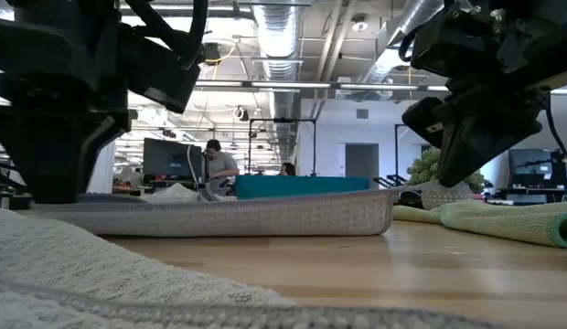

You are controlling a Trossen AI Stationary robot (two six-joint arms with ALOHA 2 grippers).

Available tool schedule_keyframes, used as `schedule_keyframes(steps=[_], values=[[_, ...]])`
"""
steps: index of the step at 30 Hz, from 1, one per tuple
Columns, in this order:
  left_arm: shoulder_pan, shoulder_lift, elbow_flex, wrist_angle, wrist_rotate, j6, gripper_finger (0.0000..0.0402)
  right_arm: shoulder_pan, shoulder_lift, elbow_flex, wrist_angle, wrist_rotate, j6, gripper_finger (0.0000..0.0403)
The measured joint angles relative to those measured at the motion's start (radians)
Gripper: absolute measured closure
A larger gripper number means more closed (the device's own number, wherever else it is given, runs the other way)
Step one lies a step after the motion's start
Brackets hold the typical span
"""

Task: Fold microfiber towels
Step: Fold the top gray microfiber cloth

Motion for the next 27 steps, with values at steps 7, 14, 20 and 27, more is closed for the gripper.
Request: schedule_keyframes(steps=[7, 14, 20, 27], values=[[0.015, -0.001, 0.091, -0.141, -0.021, 0.006, 0.0288, -0.01, 0.0, 0.0, 0.0, 0.001, 0.0, 0.0398], [0.01, -0.002, 0.222, -0.231, -0.11, 0.097, 0.0287, -0.011, -0.001, 0.0, -0.001, 0.003, 0.0, 0.0398], [0.009, -0.001, 0.183, -0.11, -0.202, 0.21, 0.0287, -0.011, -0.001, 0.0, -0.001, 0.003, -0.001, 0.0397], [0.008, 0.0, 0.1, 0.07, -0.209, 0.387, 0.0287, -0.011, -0.001, 0.001, -0.004, 0.003, -0.002, 0.0397]])
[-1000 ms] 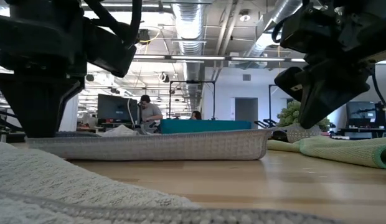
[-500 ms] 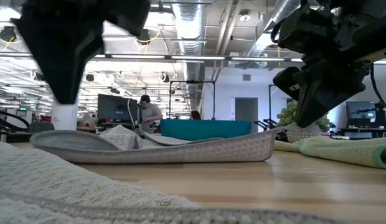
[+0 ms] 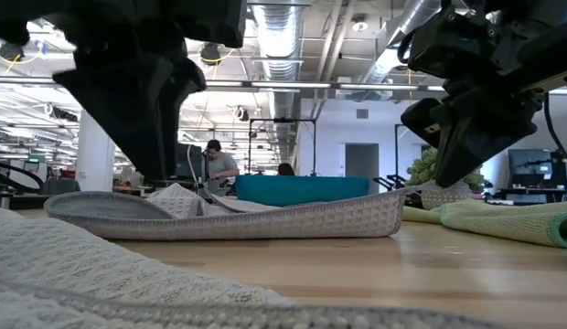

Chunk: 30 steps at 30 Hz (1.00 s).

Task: Fold microfiber towels
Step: Fold the top gray microfiber cloth

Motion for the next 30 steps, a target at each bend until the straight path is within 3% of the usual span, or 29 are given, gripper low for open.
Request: schedule_keyframes(steps=[12, 24, 27, 30], values=[[0.002, 0.002, -0.096, 0.065, -0.053, 0.097, 0.0287, 0.0, 0.0, 0.0, -0.002, 0.0, 0.0, 0.0397], [0.004, 0.002, -0.119, 0.126, -0.007, 0.127, 0.0288, 0.0, 0.0, 0.0, -0.001, 0.0, 0.0, 0.0397], [0.006, 0.002, -0.119, 0.131, -0.019, 0.128, 0.0307, 0.0, 0.0, 0.0, -0.001, 0.0, 0.0, 0.0397], [0.014, 0.002, -0.119, 0.124, -0.018, 0.113, 0.0357, 0.0, 0.0, 0.0, -0.001, 0.0, 0.001, 0.0397]])
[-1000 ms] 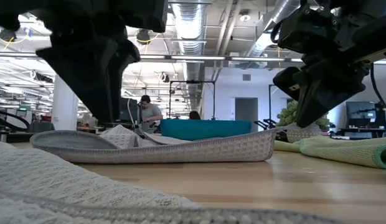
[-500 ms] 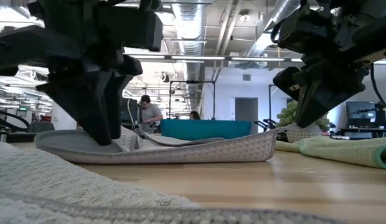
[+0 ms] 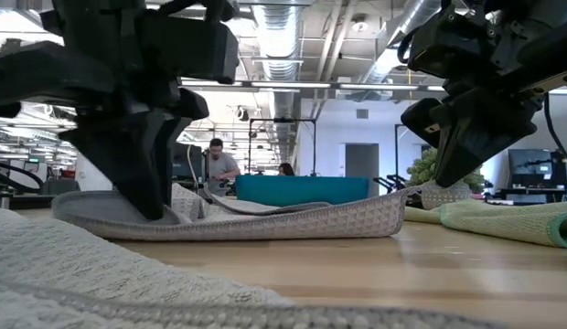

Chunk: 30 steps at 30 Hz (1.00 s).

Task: Fold microfiber towels
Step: Fold the top gray microfiber cloth

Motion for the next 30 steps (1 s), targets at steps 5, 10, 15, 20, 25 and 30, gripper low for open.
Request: schedule_keyframes(steps=[5, 10, 15, 20, 25, 30], values=[[0.013, -0.005, 0.004, -0.02, 0.034, -0.06, 0.0393, 0.0, 0.0, 0.0, 0.0, 0.0, 0.0, 0.0397], [-0.014, -0.047, 0.055, -0.09, -0.069, -0.135, 0.0399, 0.0, -0.009, 0.0, -0.008, 0.012, 0.0, 0.0397], [-0.053, -0.143, 0.085, -0.2, -0.246, -0.329, 0.0401, 0.007, -0.063, 0.0, -0.04, 0.089, -0.012, 0.0398], [-0.087, -0.262, 0.1, -0.34, -0.442, -0.534, 0.0401, -0.002, -0.196, 0.002, -0.099, 0.179, -0.055, 0.0399], [-0.092, -0.382, 0.101, -0.423, -0.556, -0.609, 0.0401, -0.006, -0.328, 0.093, -0.245, 0.37, -0.132, 0.0401], [-0.077, -0.484, 0.101, -0.429, -0.681, -0.565, 0.0401, -0.021, -0.398, 0.222, -0.418, 0.53, -0.176, 0.0402]])
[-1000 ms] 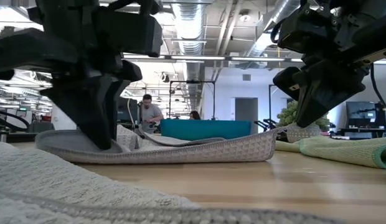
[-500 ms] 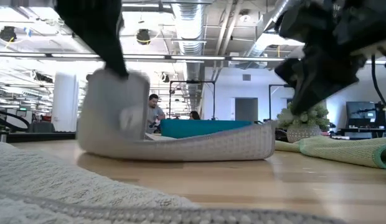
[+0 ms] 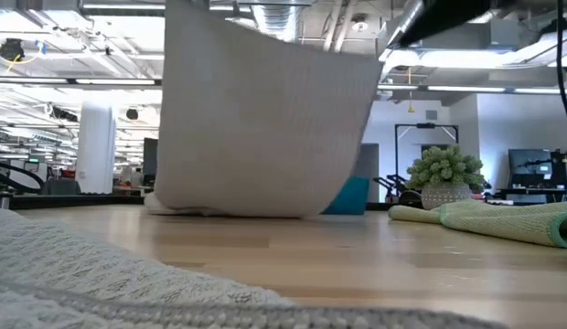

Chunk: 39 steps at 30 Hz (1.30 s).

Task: Fold microfiber towels
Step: Fold the top gray microfiber cloth

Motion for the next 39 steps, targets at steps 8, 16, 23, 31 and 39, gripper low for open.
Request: schedule_keyframes(steps=[8, 16, 23, 31, 39], values=[[0.078, -0.105, 0.073, -0.002, -0.146, 0.243, 0.0401, -0.064, -0.011, 0.189, -0.14, 0.099, -0.102, 0.0402], [0.233, -0.123, 0.308, -0.004, -0.205, 0.523, 0.0401, -0.114, -0.011, 0.394, -0.211, 0.163, -0.242, 0.0401], [0.32, -0.123, 0.409, -0.005, -0.195, 0.602, 0.0401, -0.151, -0.011, 0.546, -0.275, 0.164, -0.289, 0.0402], [0.355, -0.054, 0.408, -0.216, -0.088, 0.462, 0.0401, -0.181, 0.019, 0.56, -0.445, 0.15, -0.156, 0.0402], [0.278, 0.097, 0.408, -0.414, 0.085, 0.236, 0.0401, -0.122, 0.124, 0.56, -0.647, 0.09, 0.07, 0.0402]])
